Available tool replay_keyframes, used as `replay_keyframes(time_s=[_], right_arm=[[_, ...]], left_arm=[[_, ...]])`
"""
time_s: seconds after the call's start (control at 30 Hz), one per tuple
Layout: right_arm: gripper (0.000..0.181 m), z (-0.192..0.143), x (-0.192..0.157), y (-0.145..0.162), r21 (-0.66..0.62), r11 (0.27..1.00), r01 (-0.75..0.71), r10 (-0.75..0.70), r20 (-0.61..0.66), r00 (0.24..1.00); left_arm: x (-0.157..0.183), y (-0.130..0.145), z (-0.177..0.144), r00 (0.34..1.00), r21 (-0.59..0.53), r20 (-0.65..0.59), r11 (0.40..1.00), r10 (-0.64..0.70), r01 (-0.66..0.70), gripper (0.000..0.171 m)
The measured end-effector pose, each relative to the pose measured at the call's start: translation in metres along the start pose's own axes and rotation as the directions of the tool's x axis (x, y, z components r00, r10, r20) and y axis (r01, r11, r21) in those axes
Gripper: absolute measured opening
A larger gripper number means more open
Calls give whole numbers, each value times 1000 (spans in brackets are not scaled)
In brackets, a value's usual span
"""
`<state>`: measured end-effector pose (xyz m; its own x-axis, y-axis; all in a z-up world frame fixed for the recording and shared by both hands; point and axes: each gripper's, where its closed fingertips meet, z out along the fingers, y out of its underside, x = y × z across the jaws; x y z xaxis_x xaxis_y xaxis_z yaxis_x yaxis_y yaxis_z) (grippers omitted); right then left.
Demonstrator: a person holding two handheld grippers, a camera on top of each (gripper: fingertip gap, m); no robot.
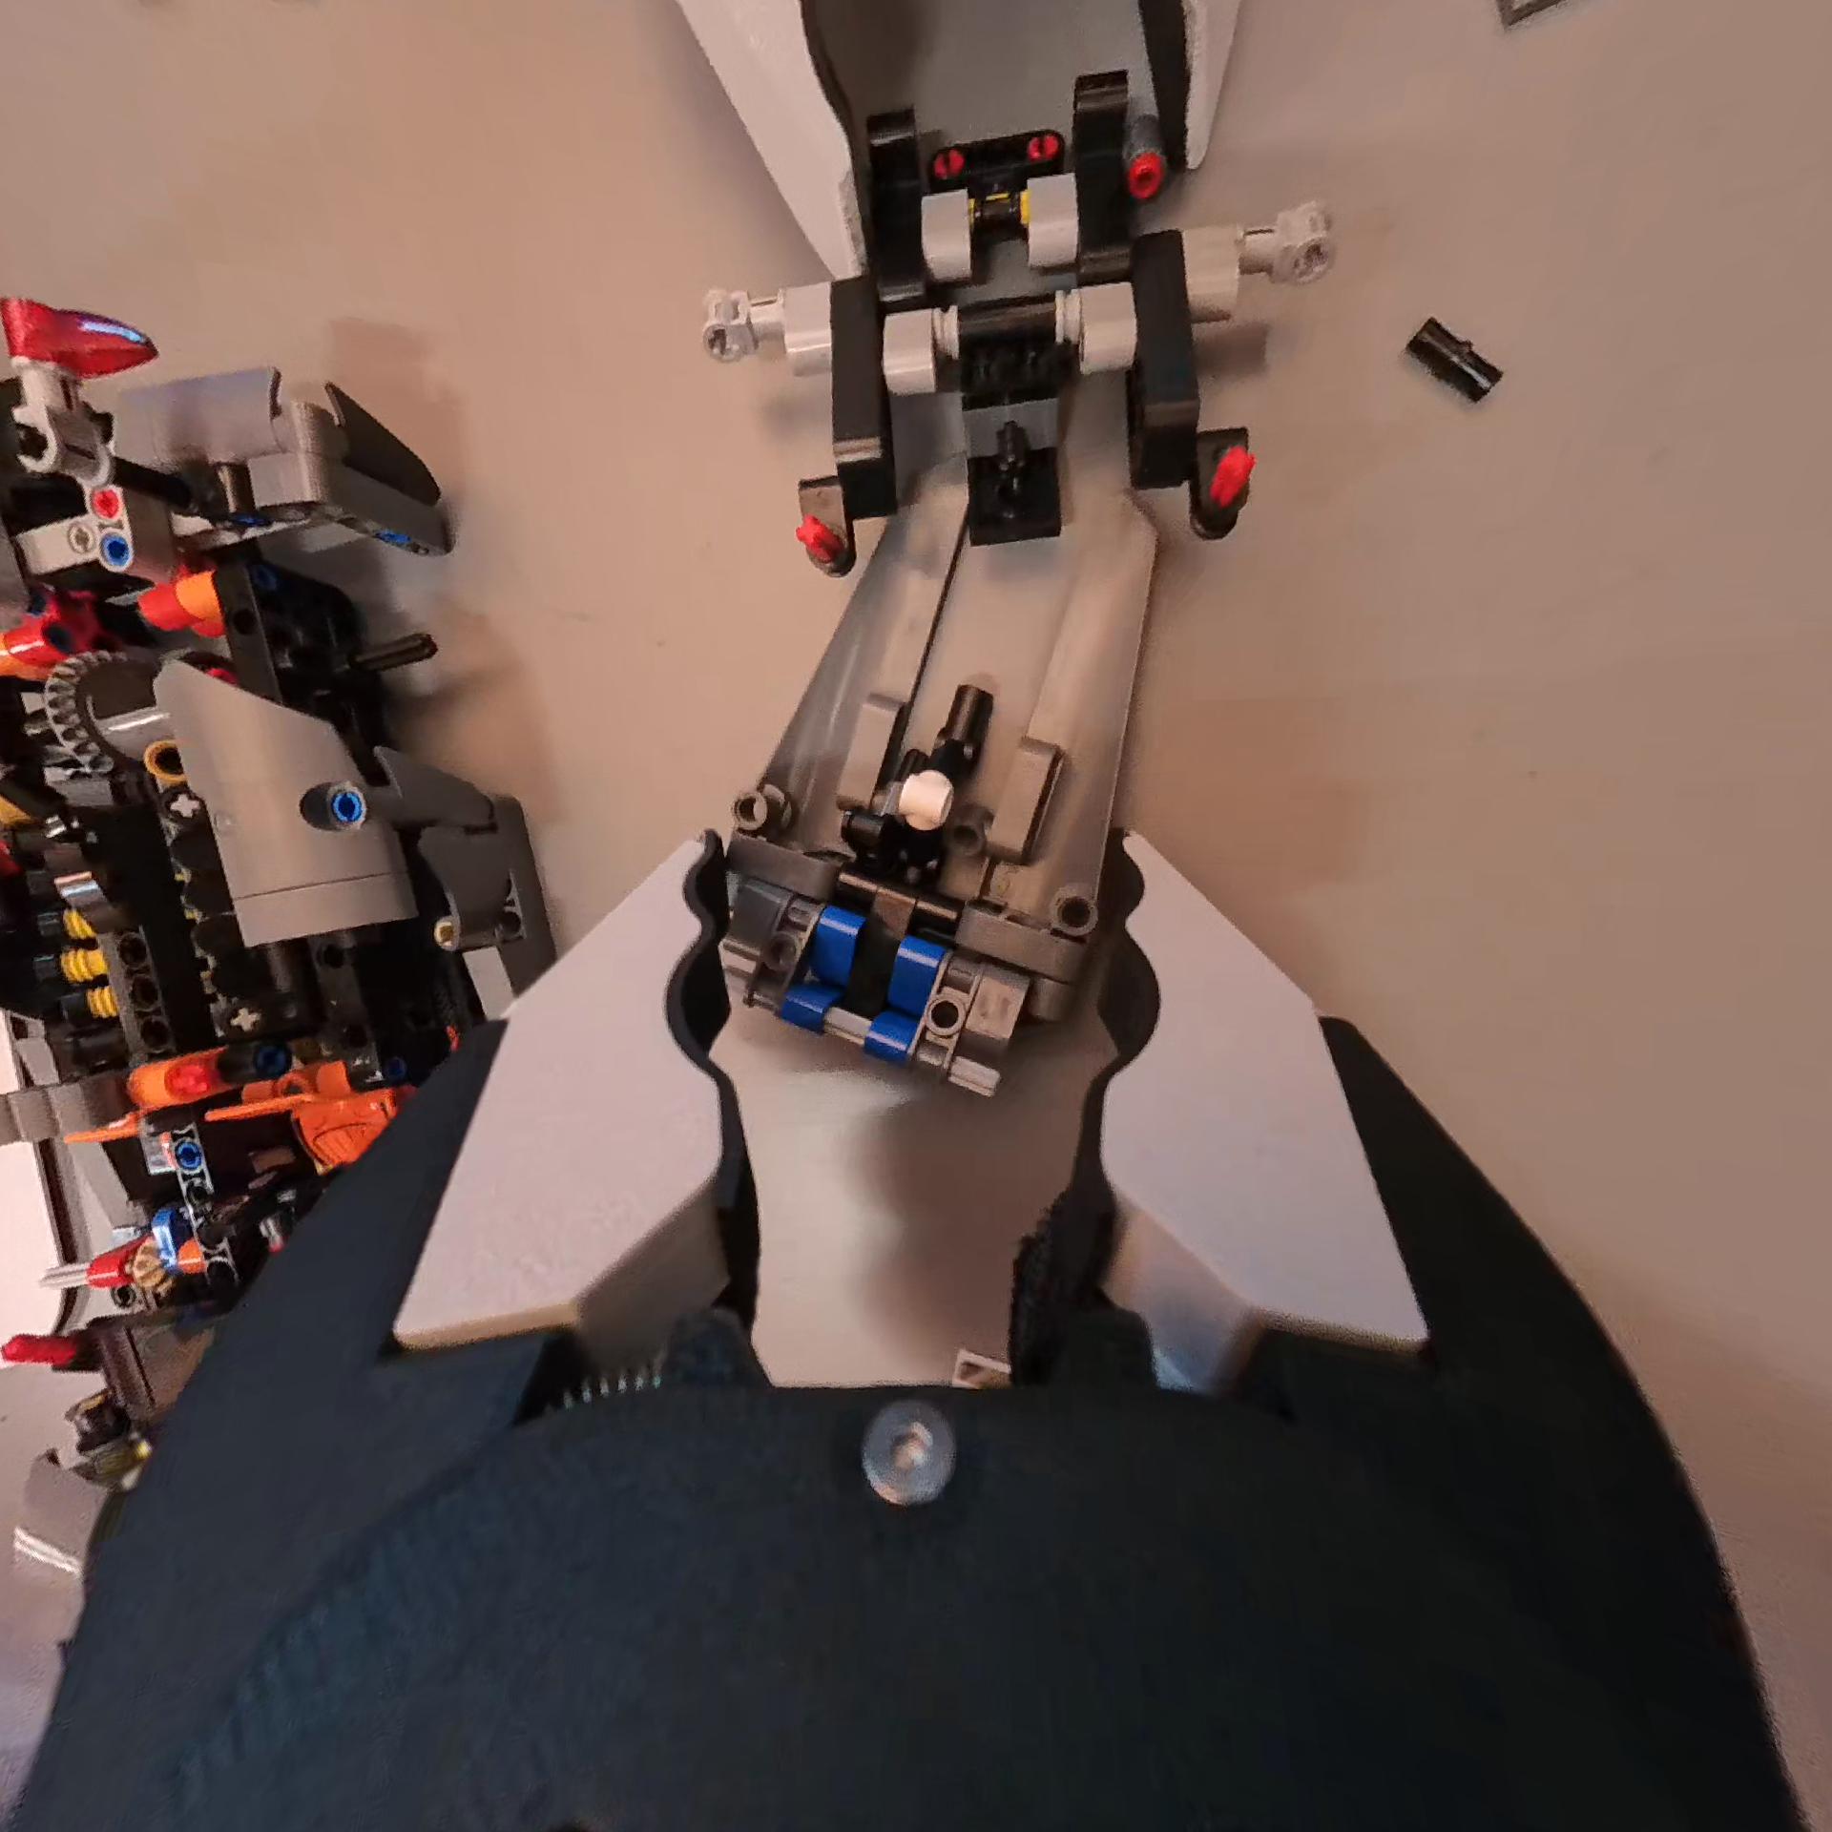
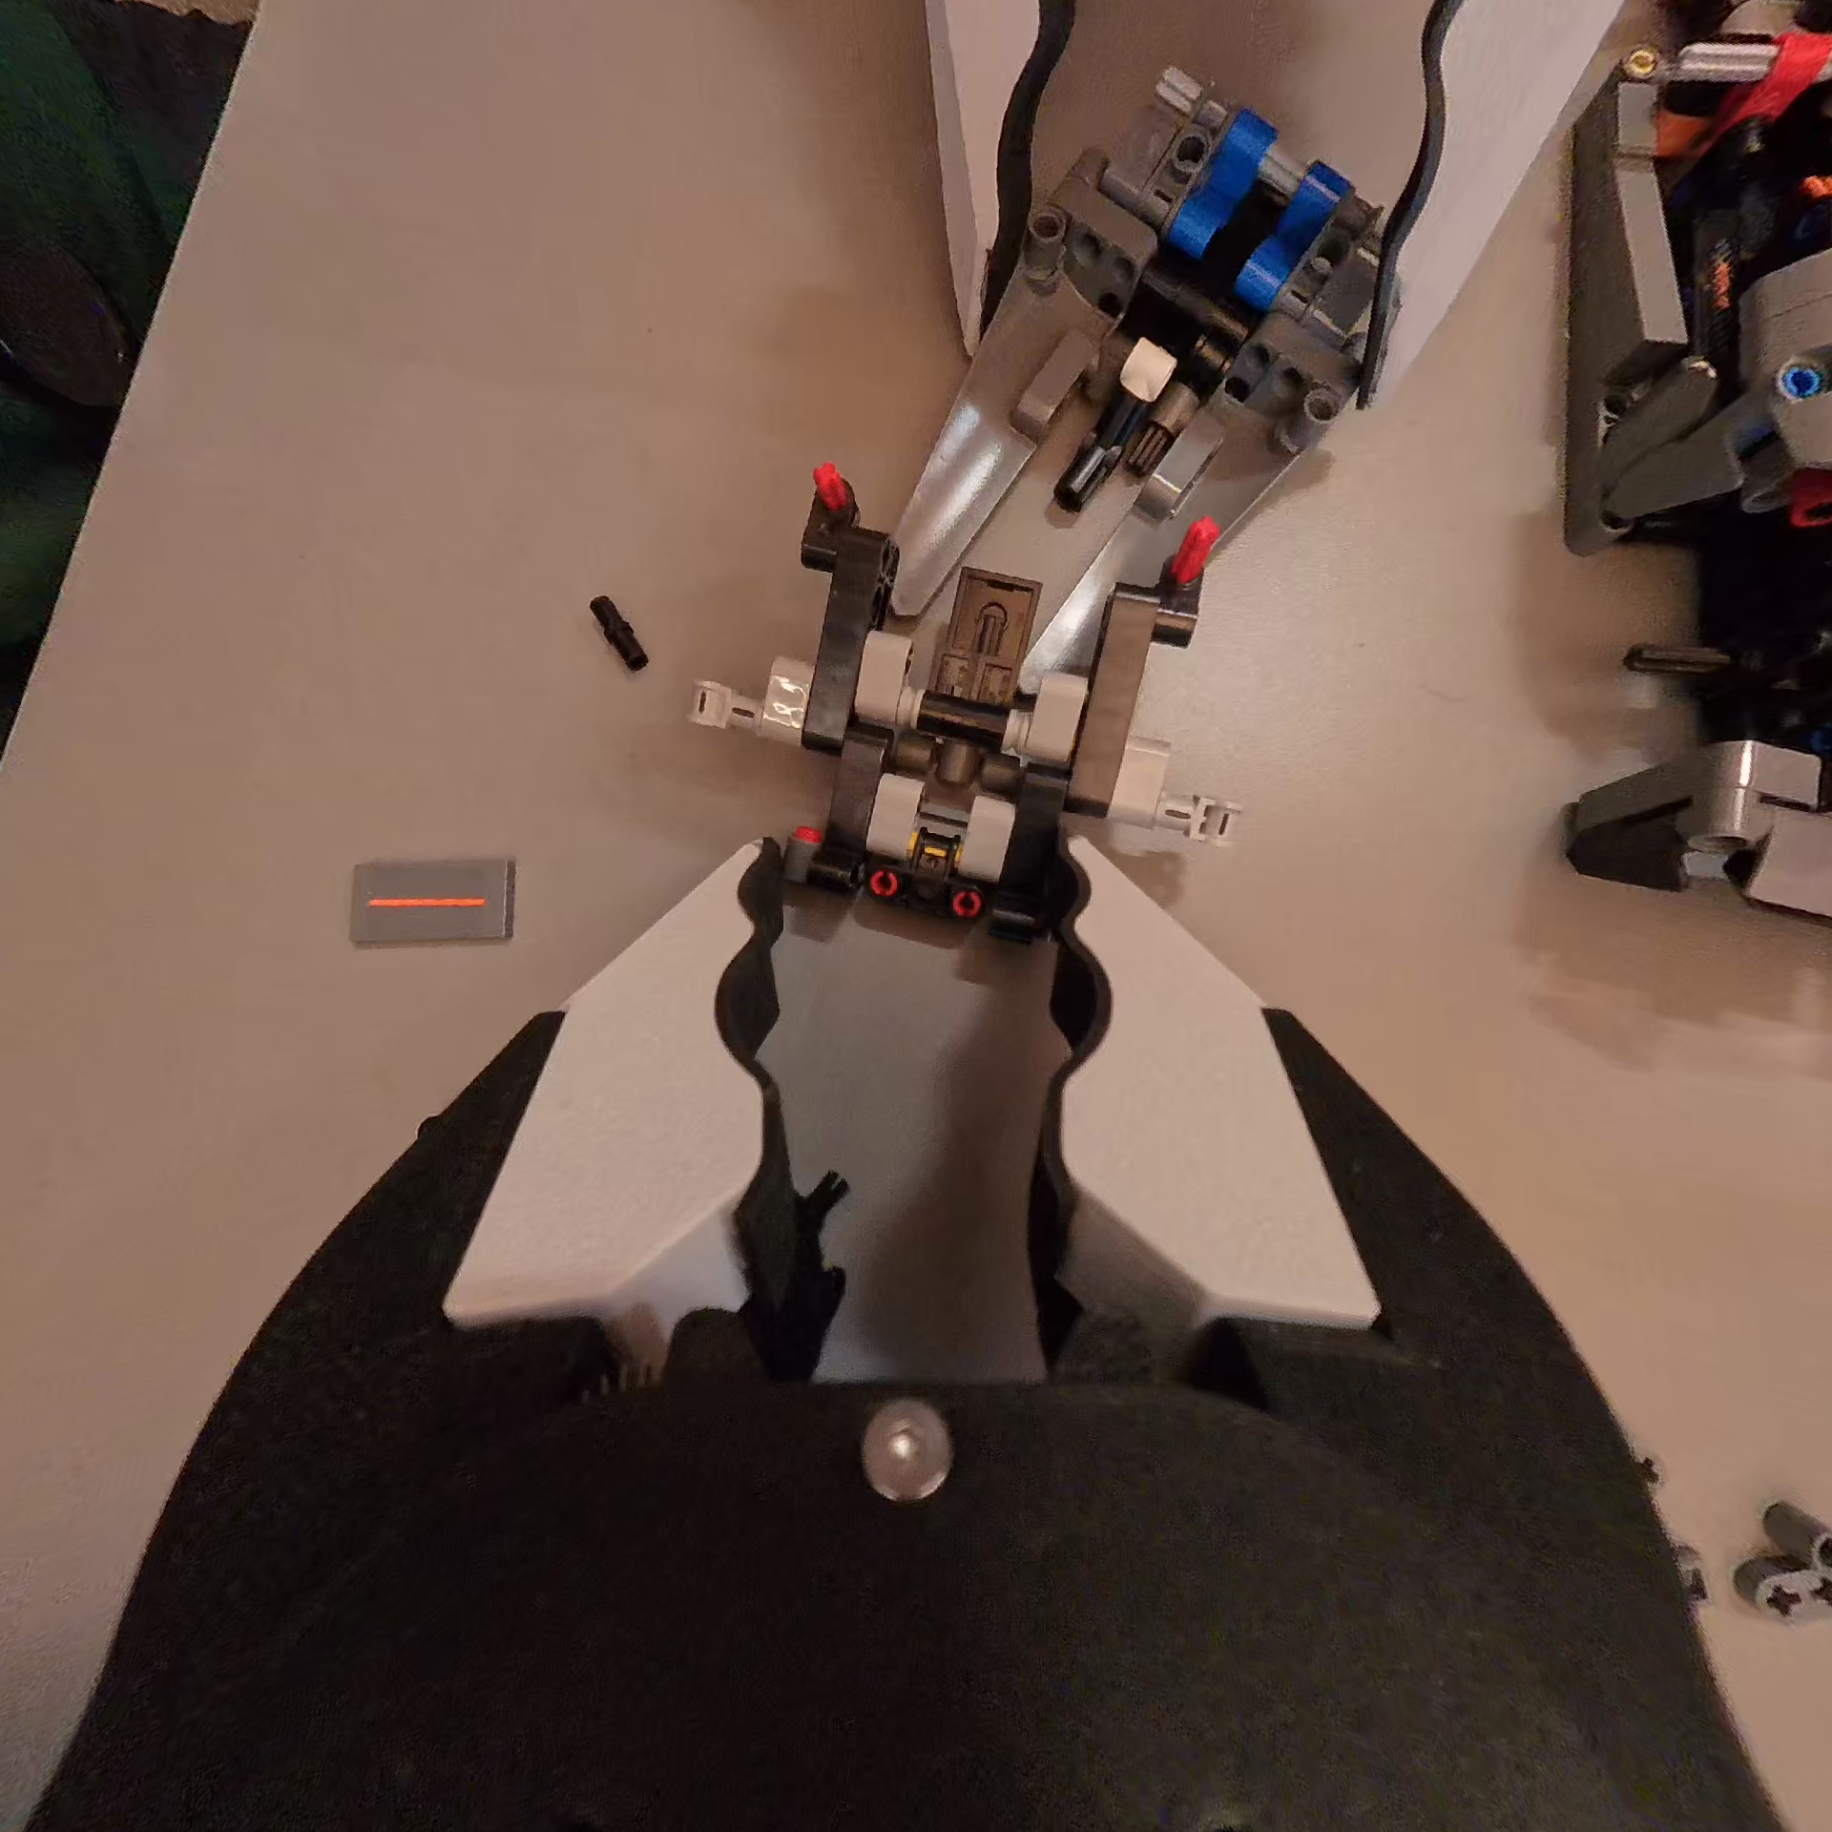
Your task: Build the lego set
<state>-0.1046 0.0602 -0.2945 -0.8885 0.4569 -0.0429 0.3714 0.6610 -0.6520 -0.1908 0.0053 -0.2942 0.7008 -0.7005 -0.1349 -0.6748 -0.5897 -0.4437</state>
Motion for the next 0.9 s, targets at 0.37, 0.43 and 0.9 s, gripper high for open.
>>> replay_keyframes(time_s=[0.37, 0.43, 0.9], right_arm=[[52, 0, 0, 0, 17, 1000, -13, 13, 4, 1000], [52, 0, 1, -1, 23, 1000, -16, 16, 7, 1000], [53, 0, 0, -1, 37, 999, -17, 16, 9, 1000]], left_arm=[[6, 6, -5, 988, -33, 83, 991, -127, 130, 73], [9, 8, -6, 983, -31, 95, 987, -157, 161, 73], [16, 11, -11, 958, 44, 146, 969, -248, 244, 72]])
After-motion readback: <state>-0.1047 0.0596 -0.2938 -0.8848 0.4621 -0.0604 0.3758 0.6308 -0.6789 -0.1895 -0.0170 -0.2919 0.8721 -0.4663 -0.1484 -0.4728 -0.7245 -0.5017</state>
